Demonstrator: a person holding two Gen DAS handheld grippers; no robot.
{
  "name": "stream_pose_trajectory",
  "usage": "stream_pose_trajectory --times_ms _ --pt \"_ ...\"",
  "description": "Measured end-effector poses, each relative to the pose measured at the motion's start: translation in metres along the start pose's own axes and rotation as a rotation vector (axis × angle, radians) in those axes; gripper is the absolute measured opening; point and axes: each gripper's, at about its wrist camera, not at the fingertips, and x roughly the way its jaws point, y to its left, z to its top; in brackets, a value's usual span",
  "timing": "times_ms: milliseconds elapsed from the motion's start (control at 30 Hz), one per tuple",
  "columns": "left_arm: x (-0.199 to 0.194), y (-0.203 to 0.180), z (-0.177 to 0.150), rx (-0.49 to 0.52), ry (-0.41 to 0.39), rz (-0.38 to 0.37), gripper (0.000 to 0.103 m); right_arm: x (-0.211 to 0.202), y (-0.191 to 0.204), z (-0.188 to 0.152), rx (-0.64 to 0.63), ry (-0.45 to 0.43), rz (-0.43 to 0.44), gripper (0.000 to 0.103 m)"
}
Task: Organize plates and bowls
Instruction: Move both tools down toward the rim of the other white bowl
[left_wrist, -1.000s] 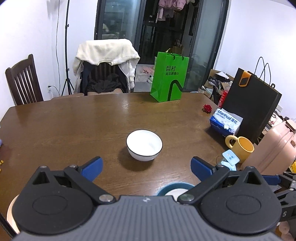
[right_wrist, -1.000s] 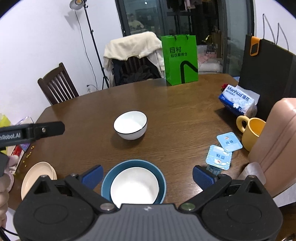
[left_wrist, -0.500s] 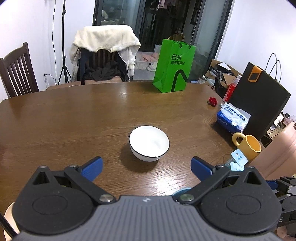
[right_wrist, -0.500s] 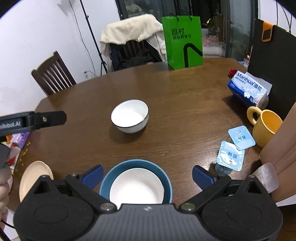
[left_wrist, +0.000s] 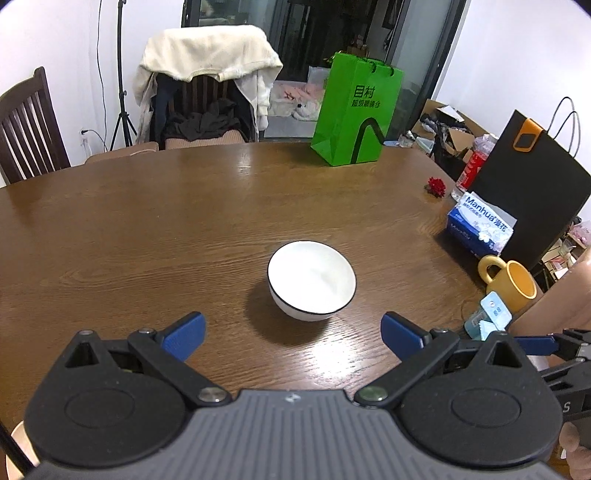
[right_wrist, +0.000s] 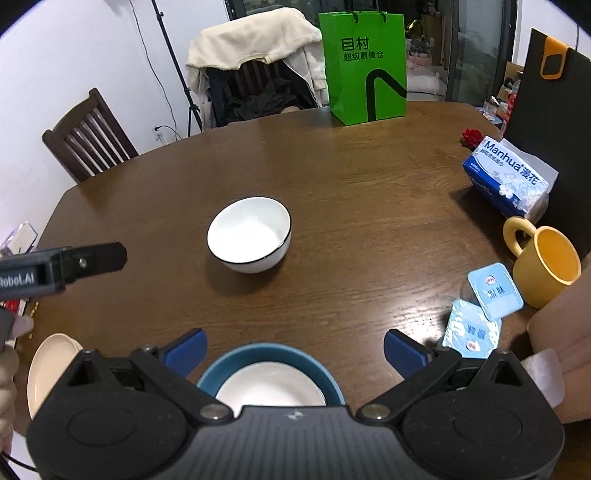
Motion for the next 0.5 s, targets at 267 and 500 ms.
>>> stream_pose_trajectory --times_ms 267,500 --pt "0.026 0.007 0.023 0.007 0.035 0.028 0.103 0.027 0.004 0.03 0.004 0.02 -0.027 0.102" --pt "0.052 0.006 0.037 0.033 0.046 0.059 0.103 0.054 0.004 0.056 0.004 0.042 -0.039 0.102"
